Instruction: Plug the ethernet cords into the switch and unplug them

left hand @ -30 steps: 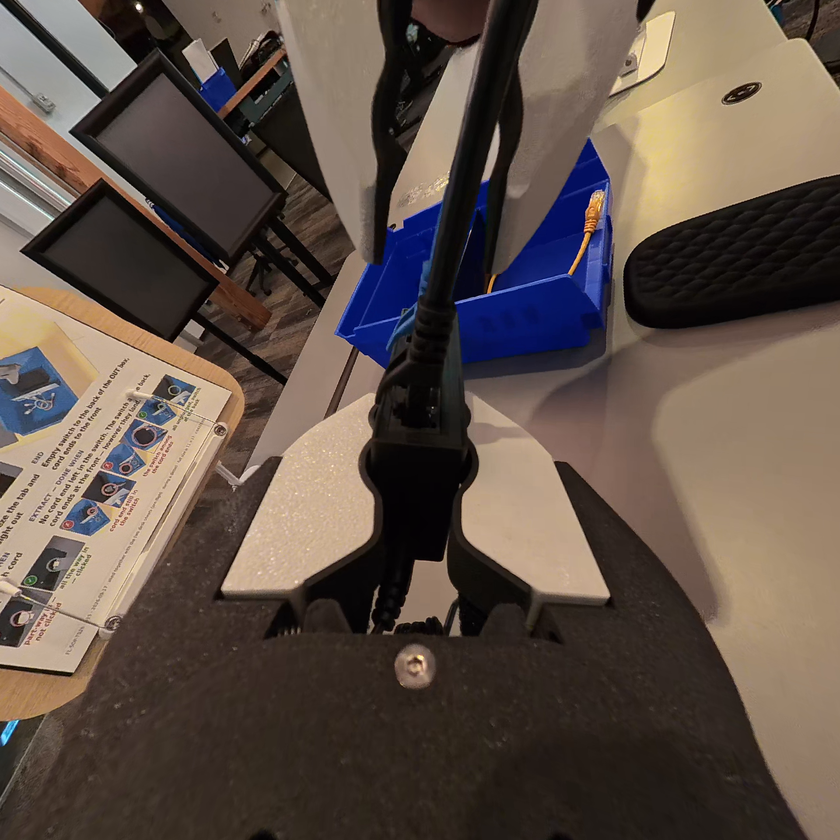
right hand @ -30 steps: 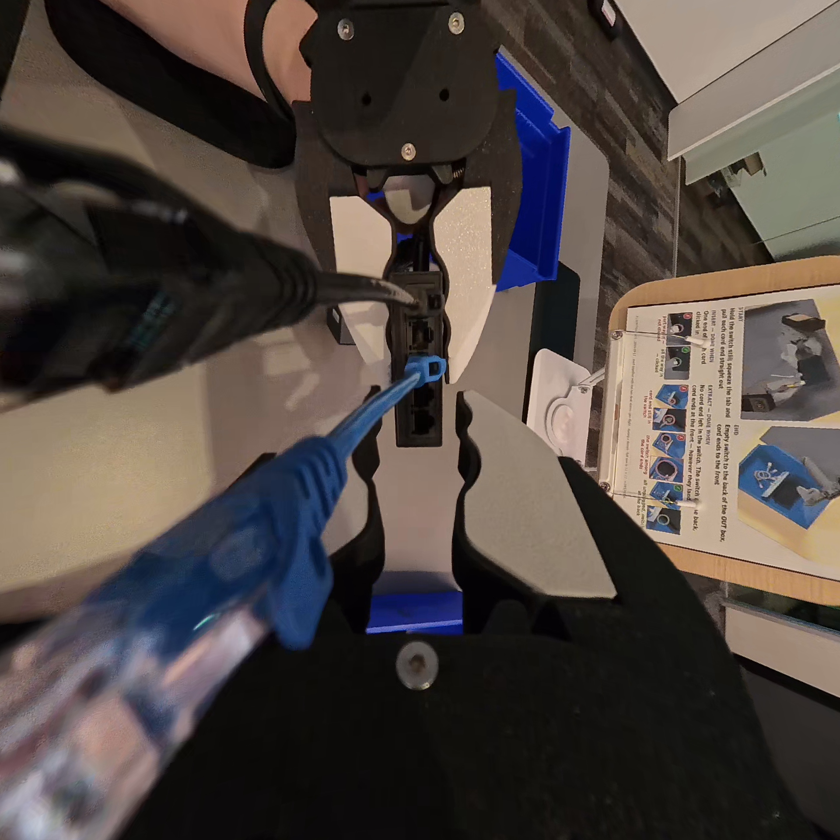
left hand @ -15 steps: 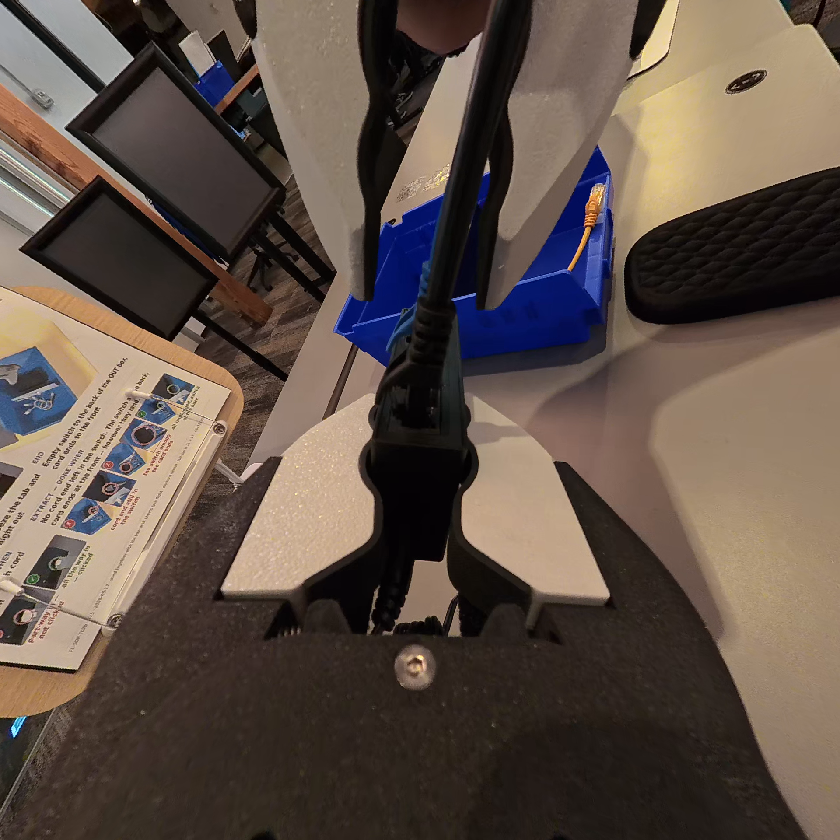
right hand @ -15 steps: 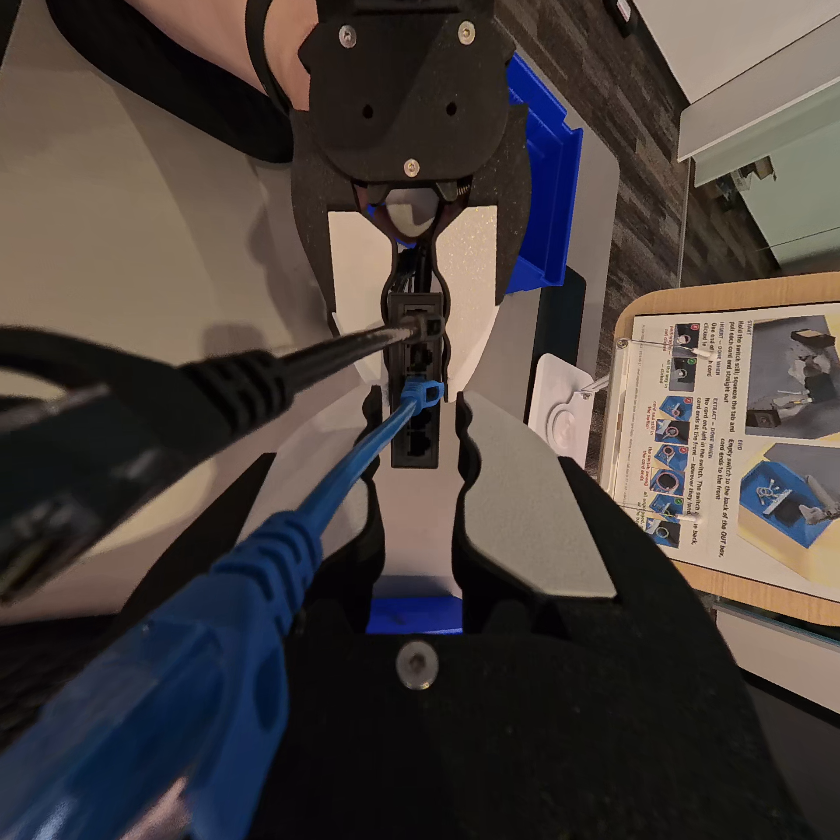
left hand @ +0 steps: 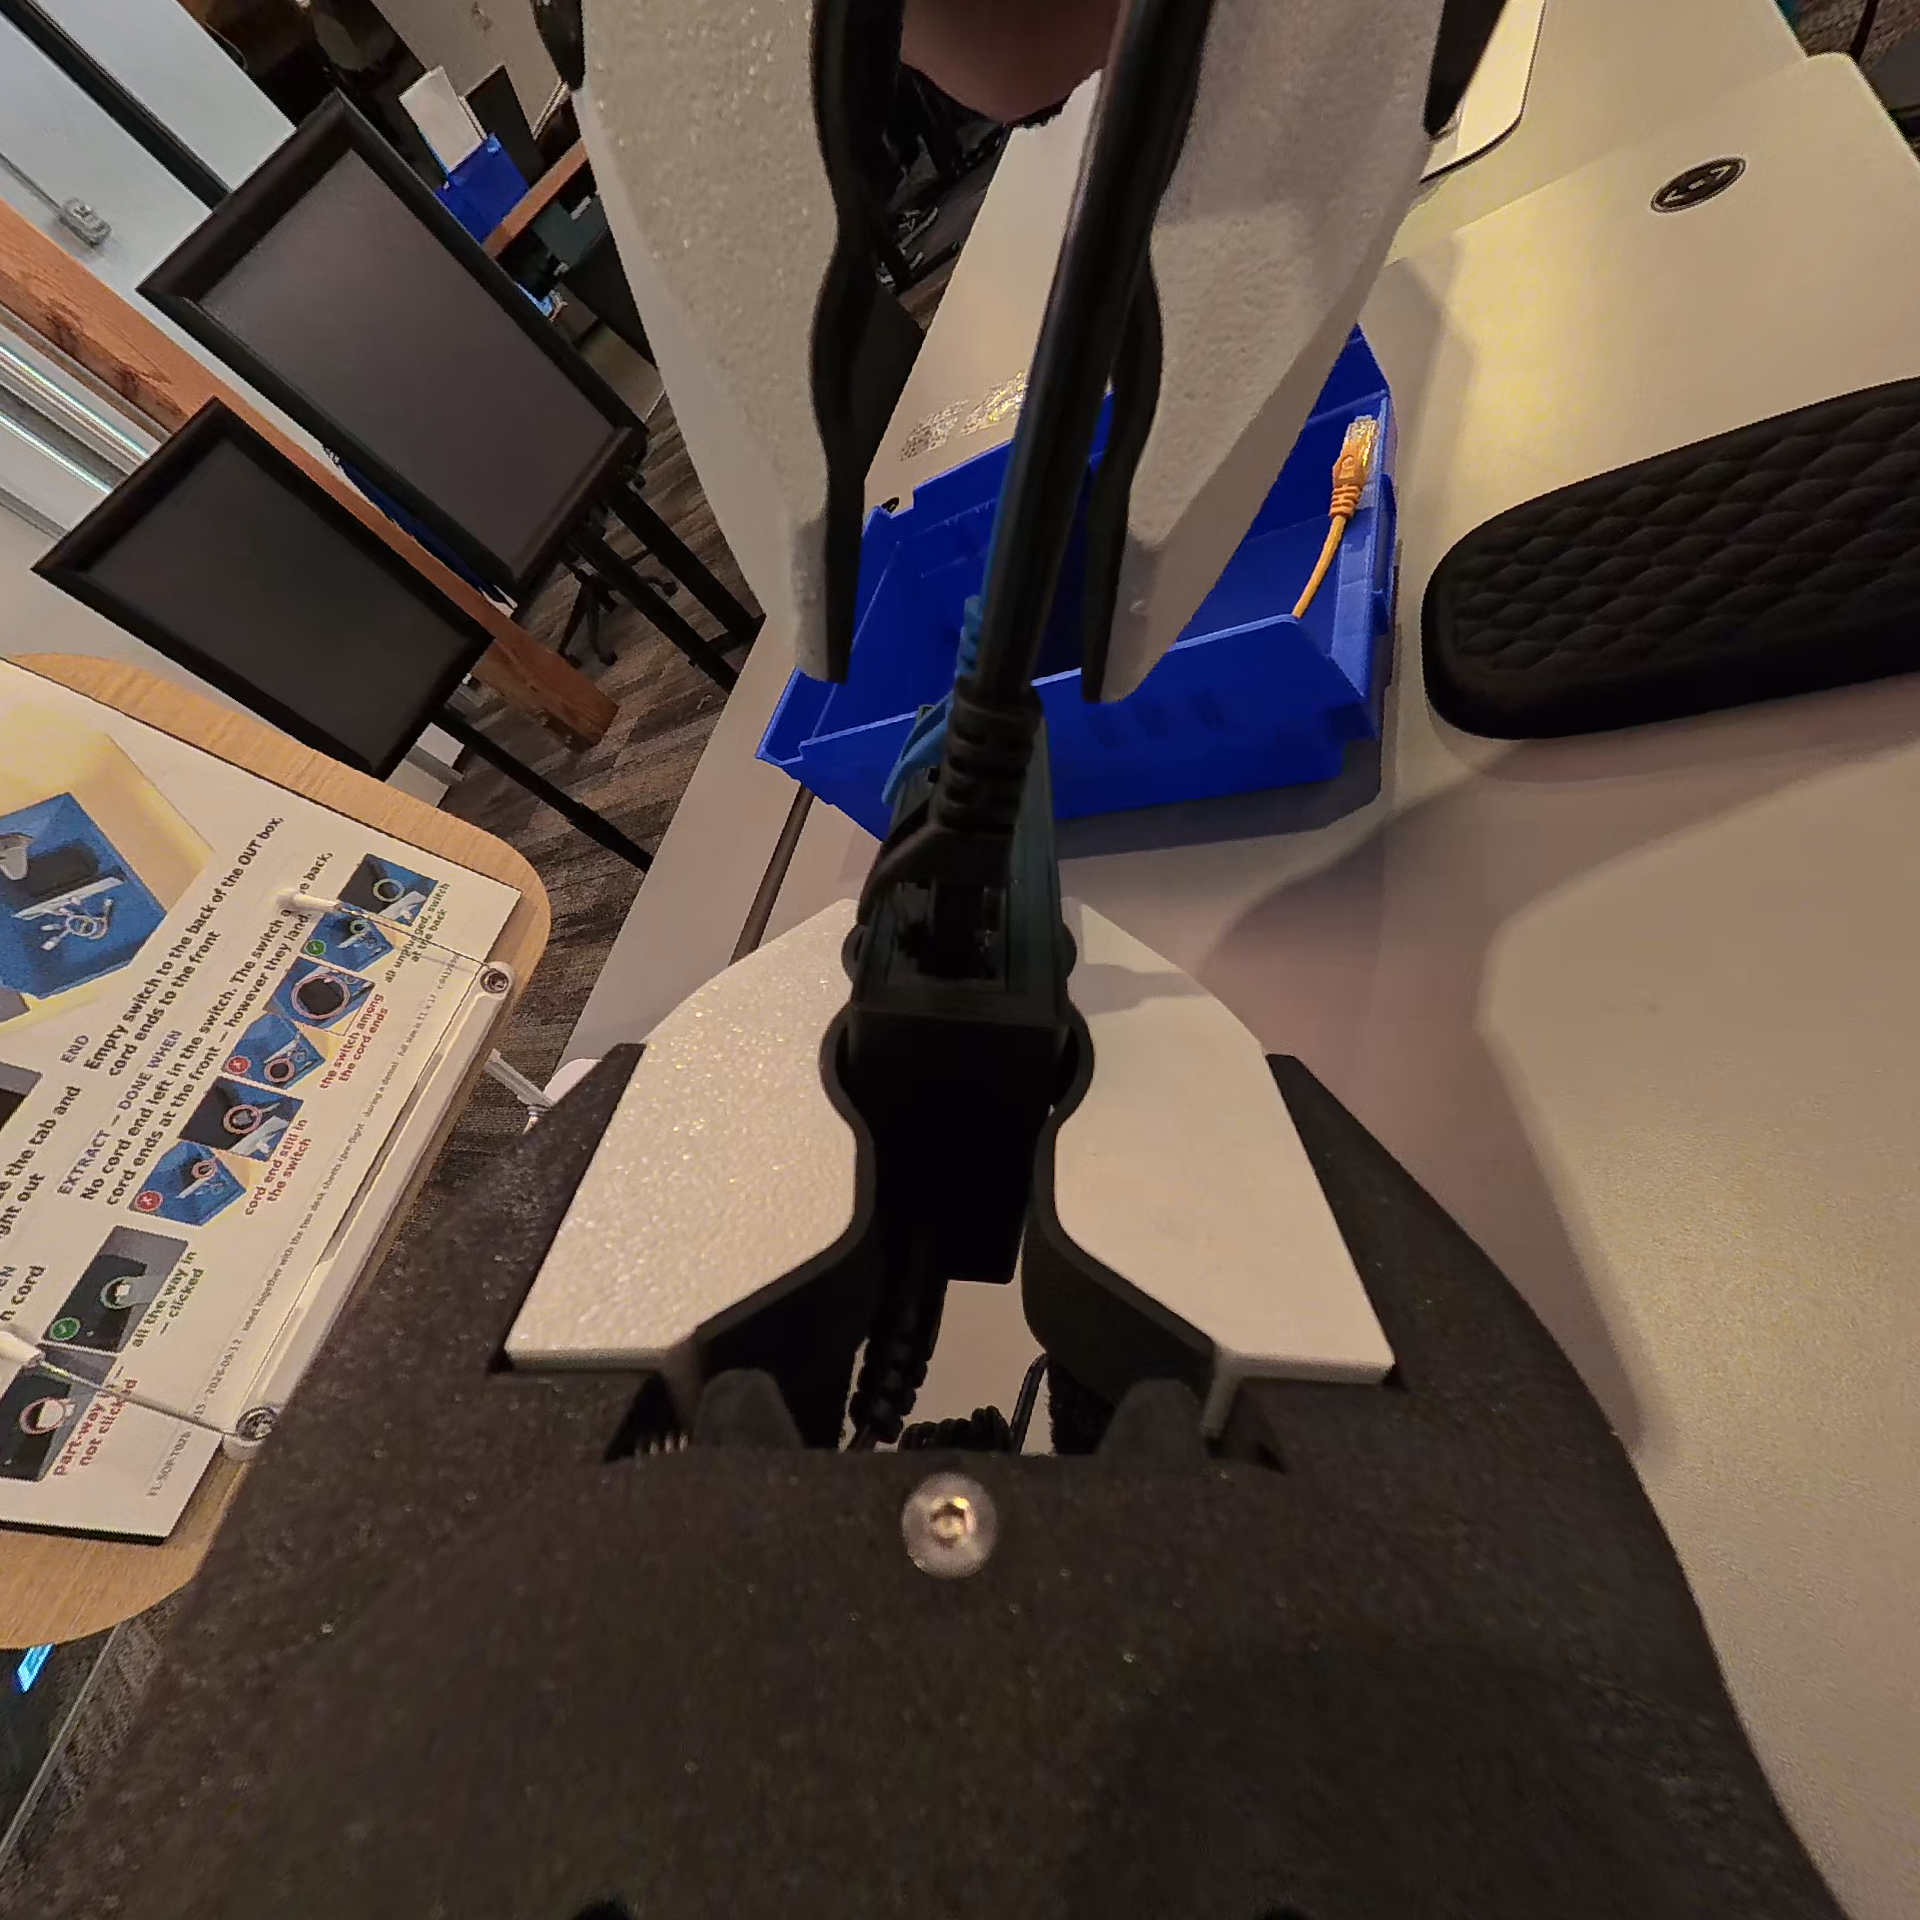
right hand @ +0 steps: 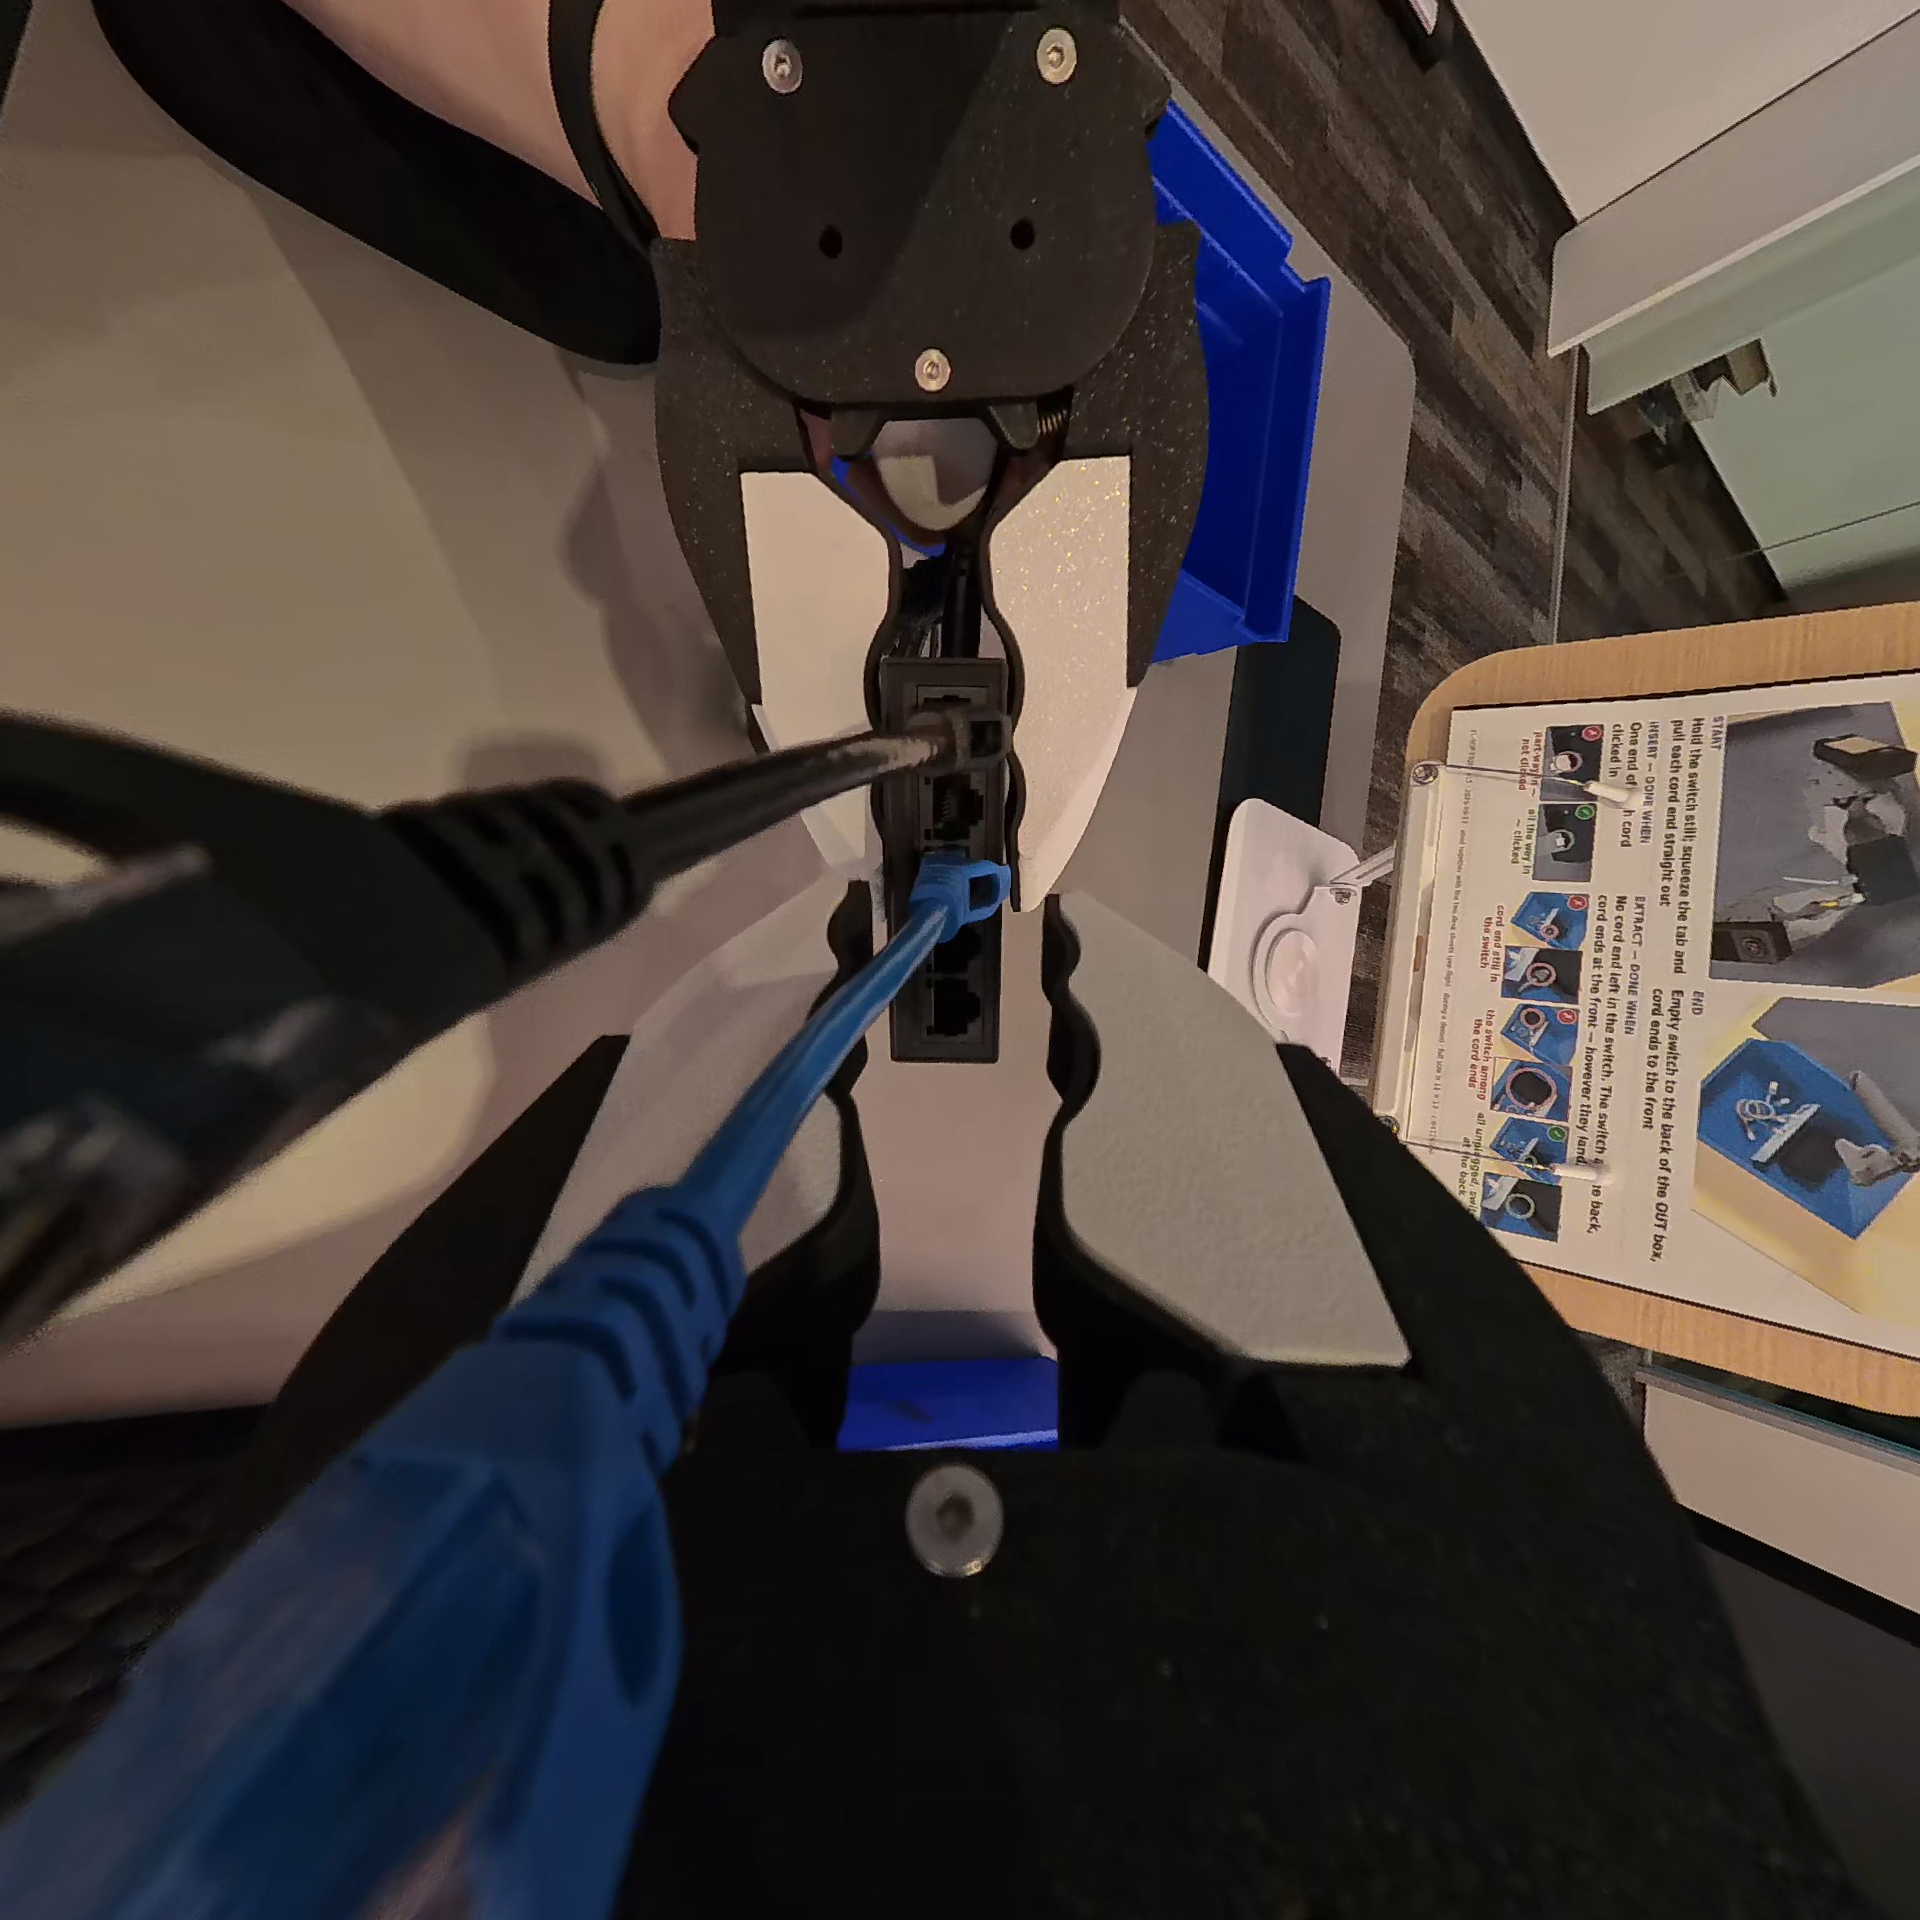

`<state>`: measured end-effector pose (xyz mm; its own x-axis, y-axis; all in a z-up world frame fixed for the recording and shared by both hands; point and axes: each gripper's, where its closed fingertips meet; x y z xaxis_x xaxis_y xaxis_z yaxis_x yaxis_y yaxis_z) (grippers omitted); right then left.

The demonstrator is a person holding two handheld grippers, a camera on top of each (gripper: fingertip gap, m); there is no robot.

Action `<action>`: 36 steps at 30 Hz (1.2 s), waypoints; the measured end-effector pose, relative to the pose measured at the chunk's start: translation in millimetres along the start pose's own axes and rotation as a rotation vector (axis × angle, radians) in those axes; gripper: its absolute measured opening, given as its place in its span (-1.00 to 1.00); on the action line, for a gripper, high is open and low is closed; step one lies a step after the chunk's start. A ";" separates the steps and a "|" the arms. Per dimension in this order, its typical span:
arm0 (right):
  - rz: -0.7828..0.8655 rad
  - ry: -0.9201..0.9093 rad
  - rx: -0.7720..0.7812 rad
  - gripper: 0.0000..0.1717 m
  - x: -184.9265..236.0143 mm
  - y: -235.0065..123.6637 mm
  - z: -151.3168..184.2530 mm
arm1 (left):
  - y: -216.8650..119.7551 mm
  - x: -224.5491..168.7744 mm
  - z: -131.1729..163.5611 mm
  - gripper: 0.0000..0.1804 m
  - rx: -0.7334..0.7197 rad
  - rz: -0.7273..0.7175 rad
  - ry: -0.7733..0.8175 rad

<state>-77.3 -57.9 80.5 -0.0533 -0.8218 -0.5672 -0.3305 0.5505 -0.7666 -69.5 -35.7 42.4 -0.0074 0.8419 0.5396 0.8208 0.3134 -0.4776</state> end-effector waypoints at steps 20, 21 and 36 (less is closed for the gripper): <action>0.119 0.210 0.076 -0.65 -56.2 -101.0 27.6 | 6.7 7.9 11.4 -0.69 0.041 -0.017 -0.008; 0.094 0.217 0.051 -0.65 -55.9 -104.5 13.2 | 7.9 7.3 12.3 -0.69 0.046 -0.016 -0.005; -0.184 0.278 0.263 -0.66 -20.3 -22.2 -33.2 | 17.3 -1.0 19.7 -0.69 0.093 0.015 0.004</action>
Point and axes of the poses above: each gripper's, where its closed fingertips meet, y out along the fingers, z out of its underside, x = y × z across the jaws, and after that the axes turned 12 degrees about x, right-handed
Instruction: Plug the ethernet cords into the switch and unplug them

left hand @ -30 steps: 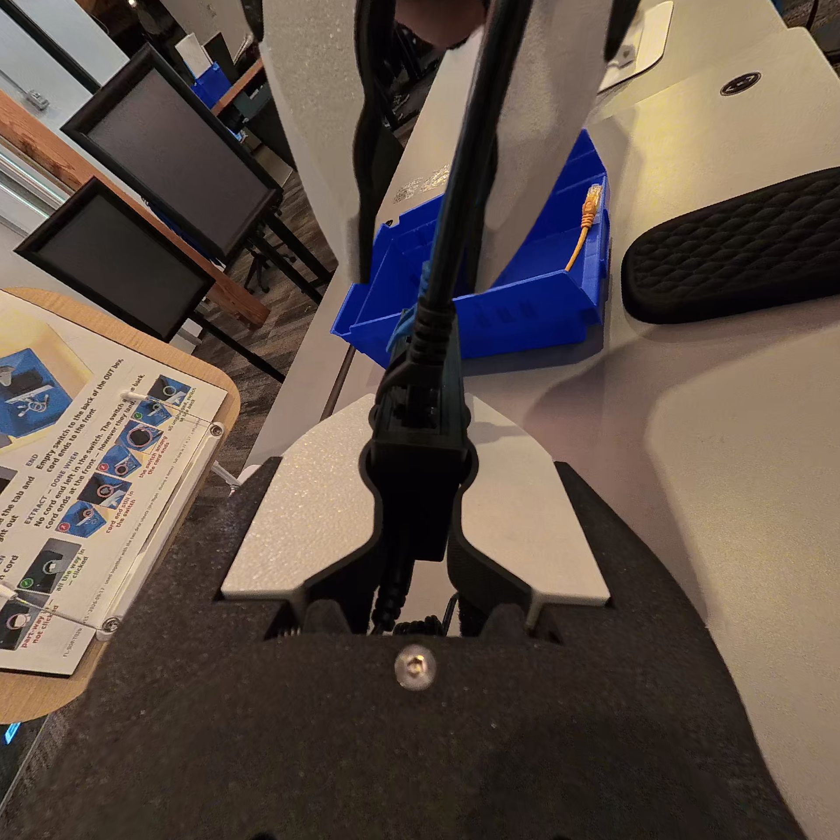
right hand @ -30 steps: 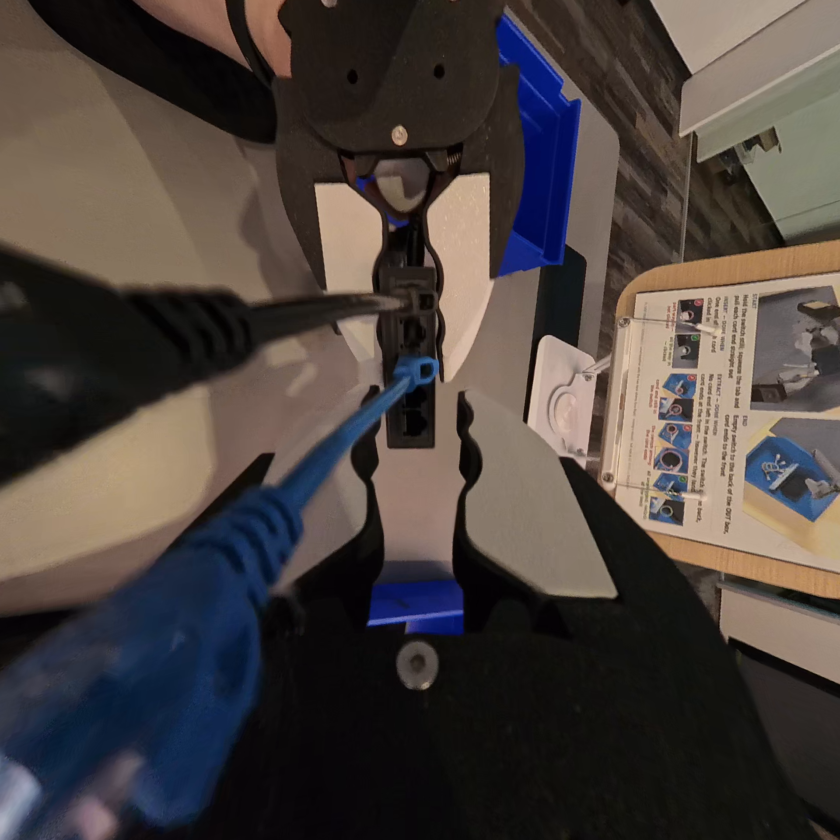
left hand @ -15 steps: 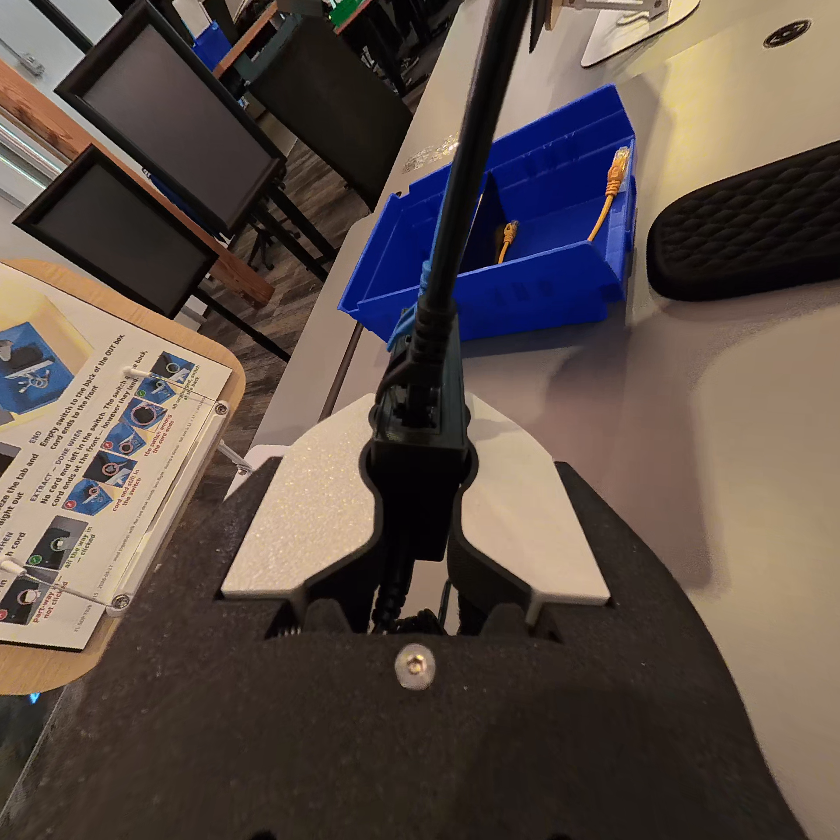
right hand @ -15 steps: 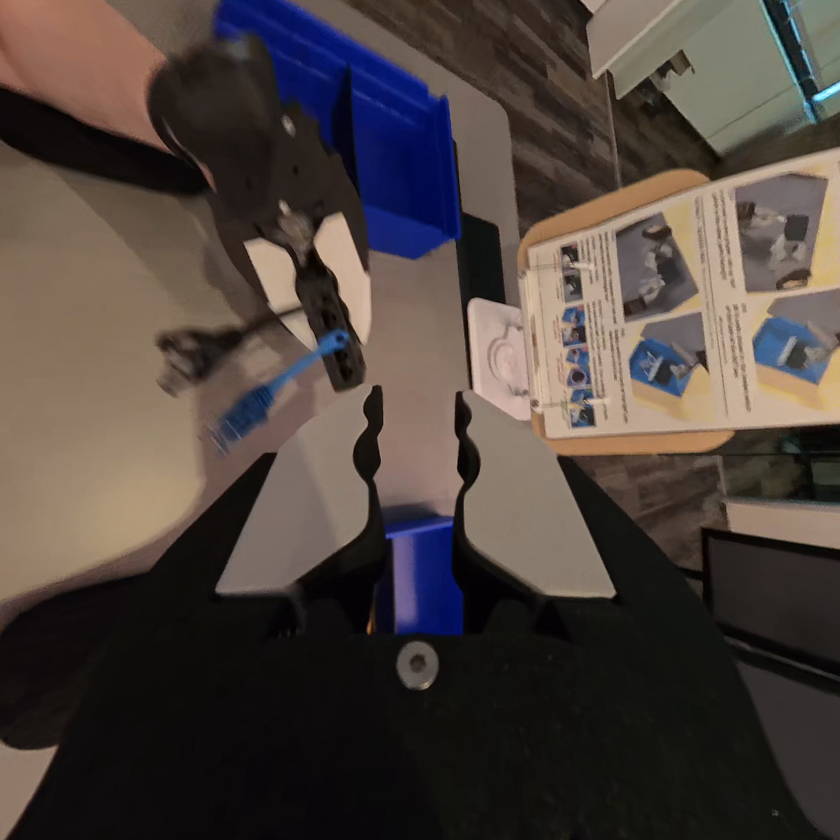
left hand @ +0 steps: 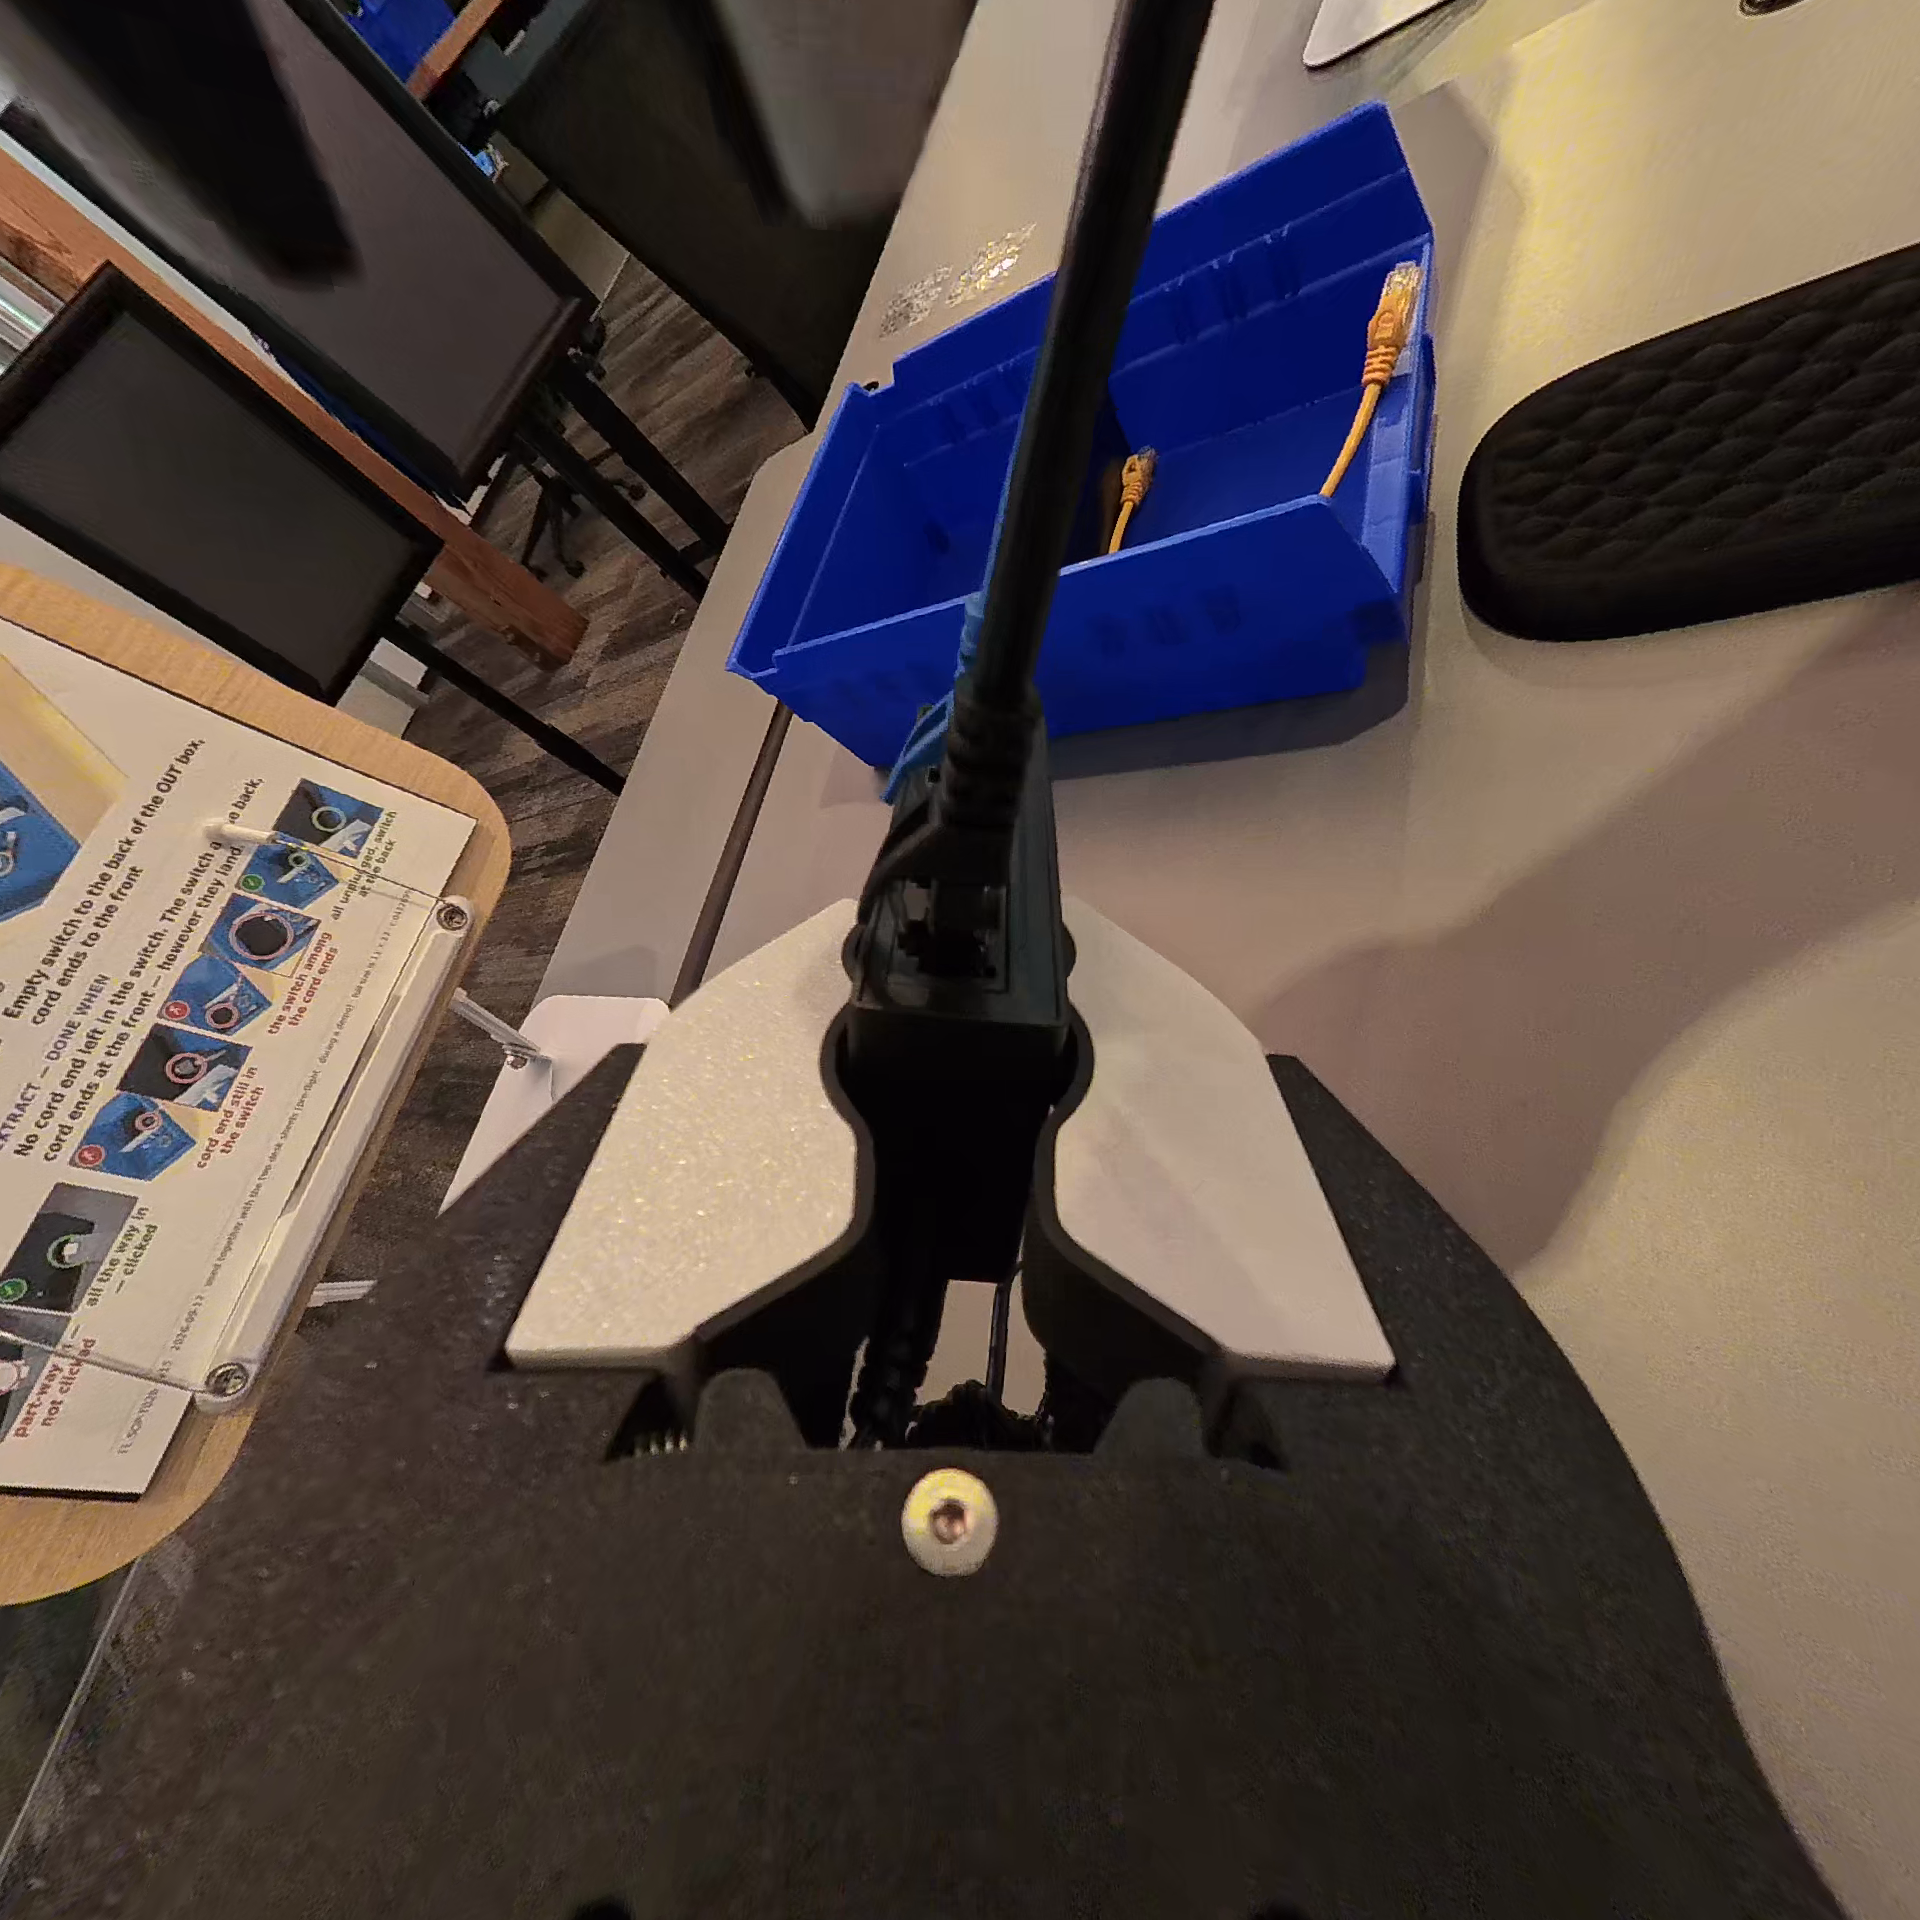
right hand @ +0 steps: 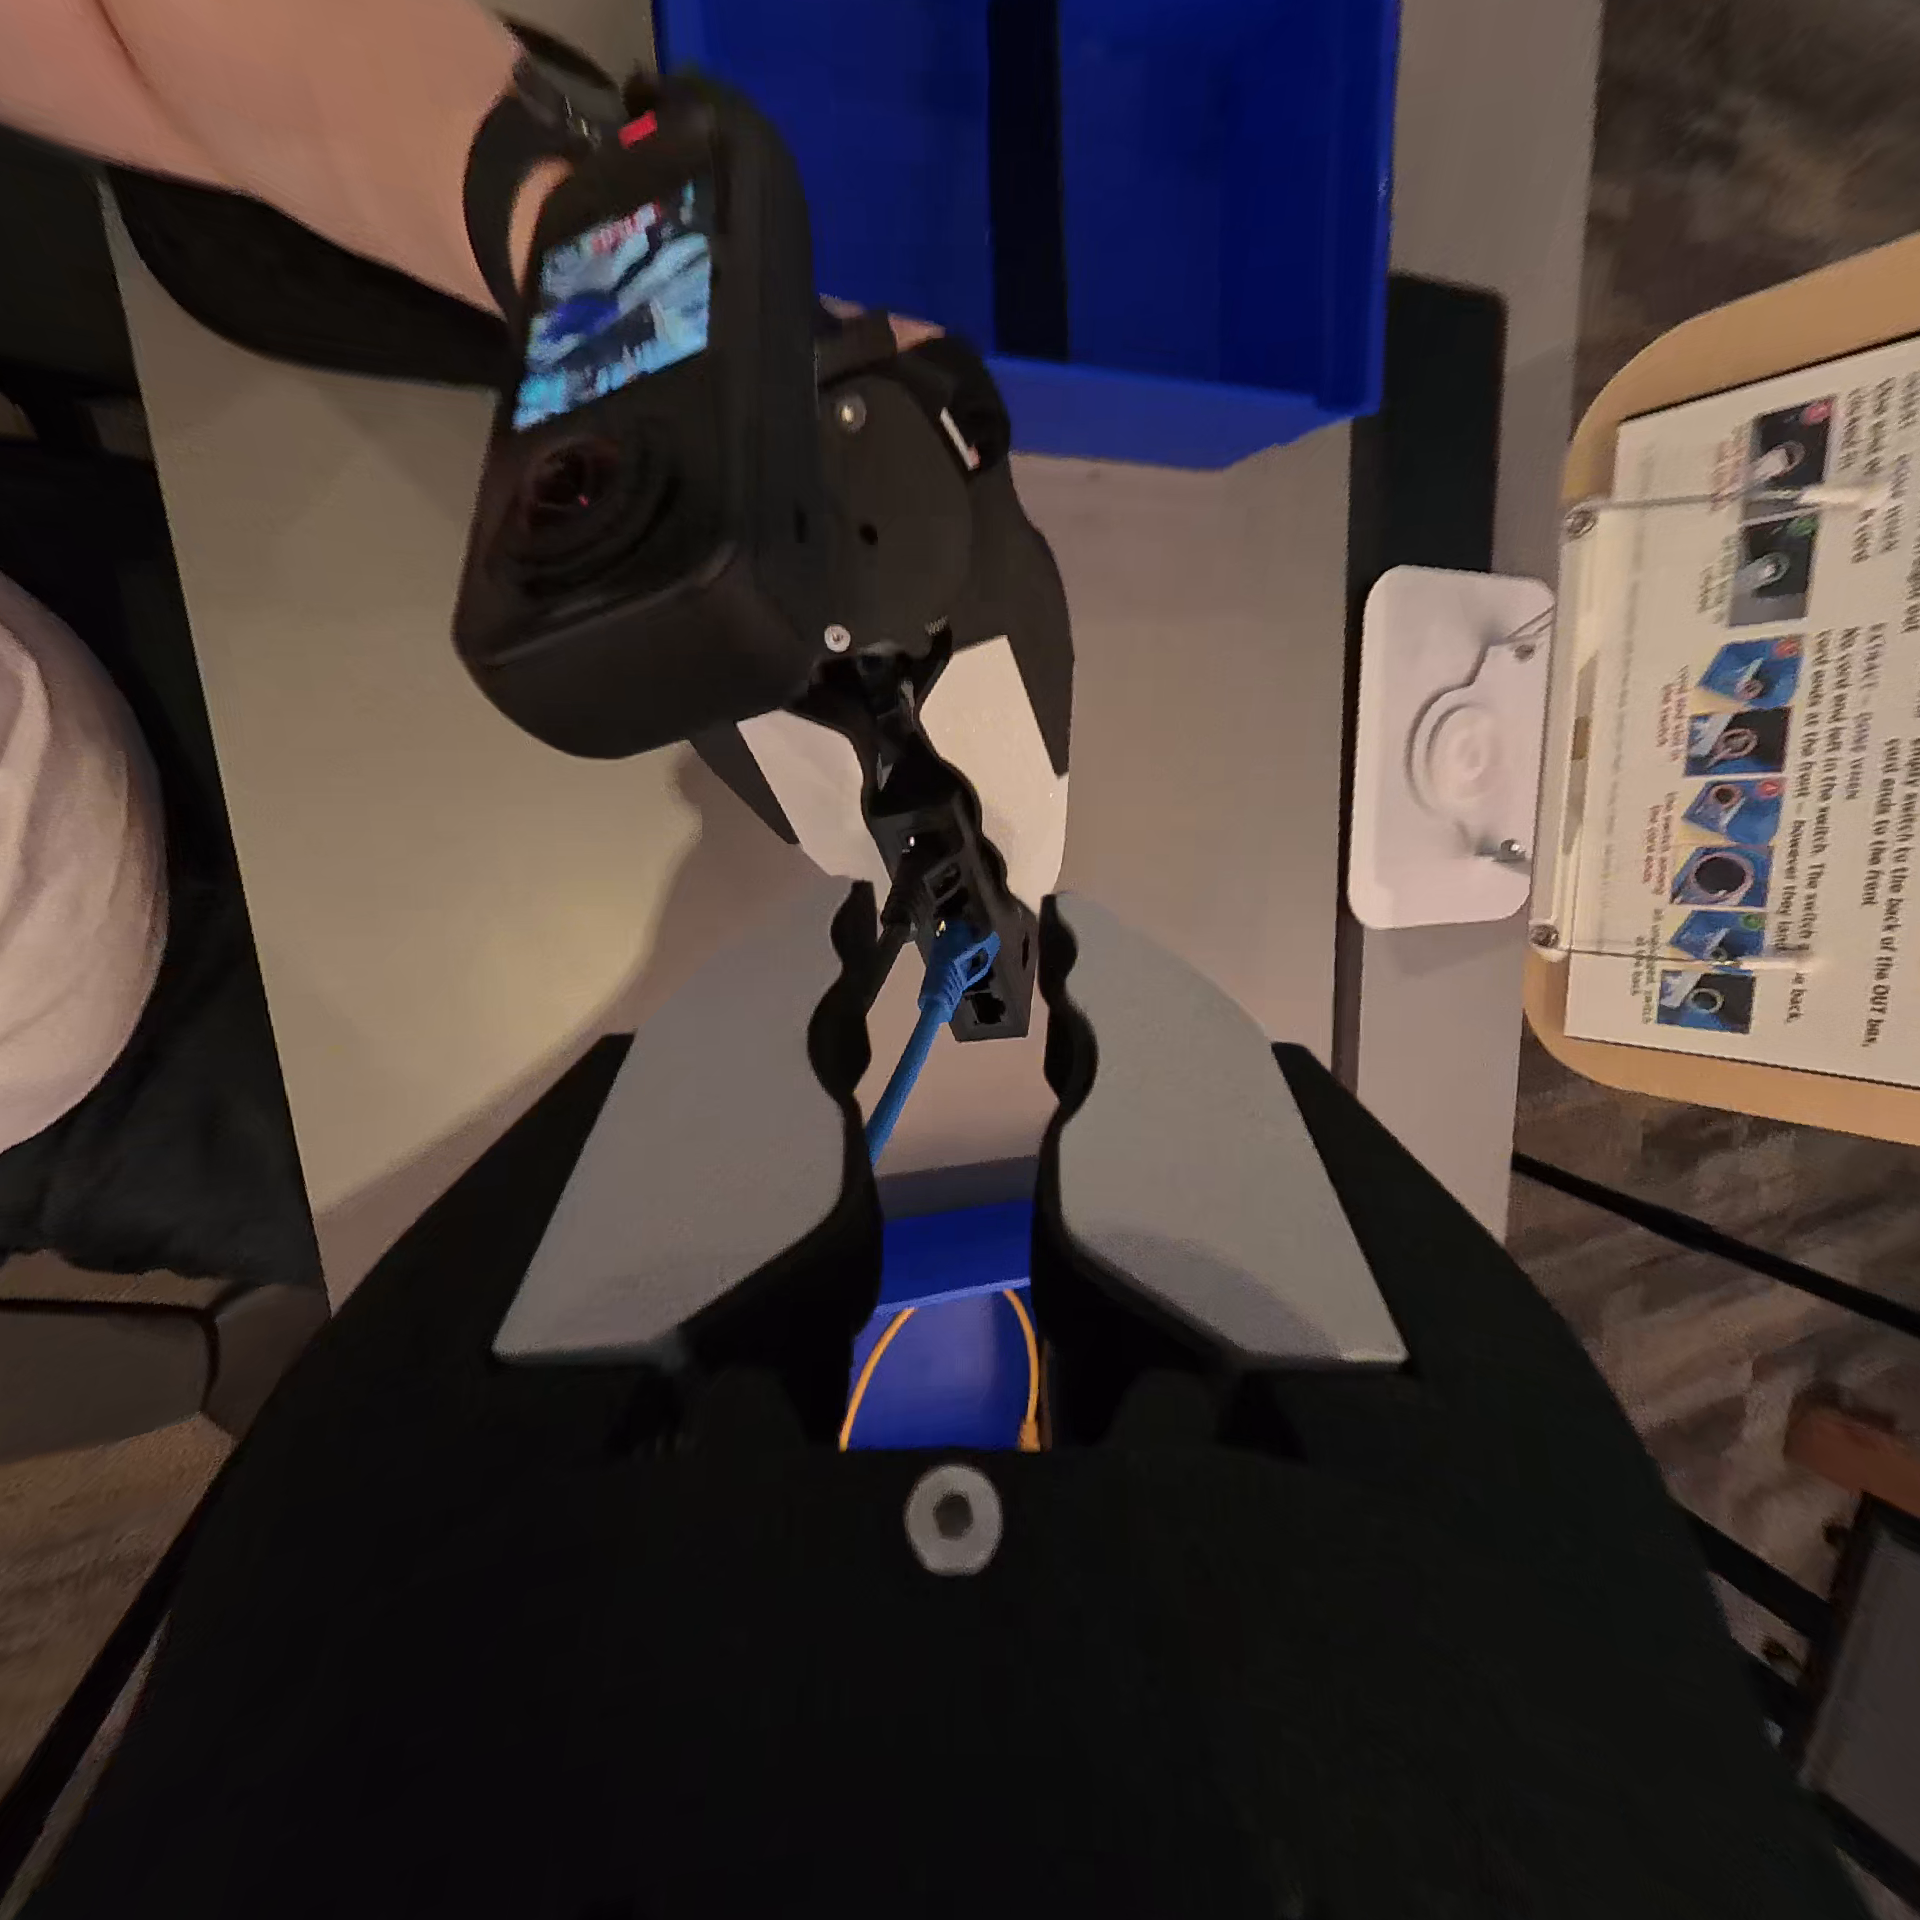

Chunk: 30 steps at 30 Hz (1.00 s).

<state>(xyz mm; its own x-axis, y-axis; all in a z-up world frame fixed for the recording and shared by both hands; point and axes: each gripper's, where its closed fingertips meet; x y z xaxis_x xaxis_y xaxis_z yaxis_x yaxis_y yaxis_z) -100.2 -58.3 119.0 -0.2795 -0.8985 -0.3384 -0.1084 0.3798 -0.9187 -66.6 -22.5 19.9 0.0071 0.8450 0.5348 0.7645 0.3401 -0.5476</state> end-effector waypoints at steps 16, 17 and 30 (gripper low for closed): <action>-0.055 -0.035 0.083 -0.71 5.8 35.3 12.0 | -0.5 -10.8 -6.0 -0.69 -0.033 0.062 -0.003; -0.055 -0.038 0.080 -0.70 3.5 34.6 13.9 | -1.4 -10.2 -6.5 -0.69 -0.039 0.064 -0.006; -0.061 -0.157 -0.114 -0.74 7.9 18.6 22.3 | -11.8 -12.4 -16.8 -0.69 -0.103 0.103 -0.031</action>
Point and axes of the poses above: each gripper's, where its closed fingertips meet, y out along the fingers, z out of its underside, x = y × z across the jaws, and after that the axes turned 12 degrees about x, right-handed
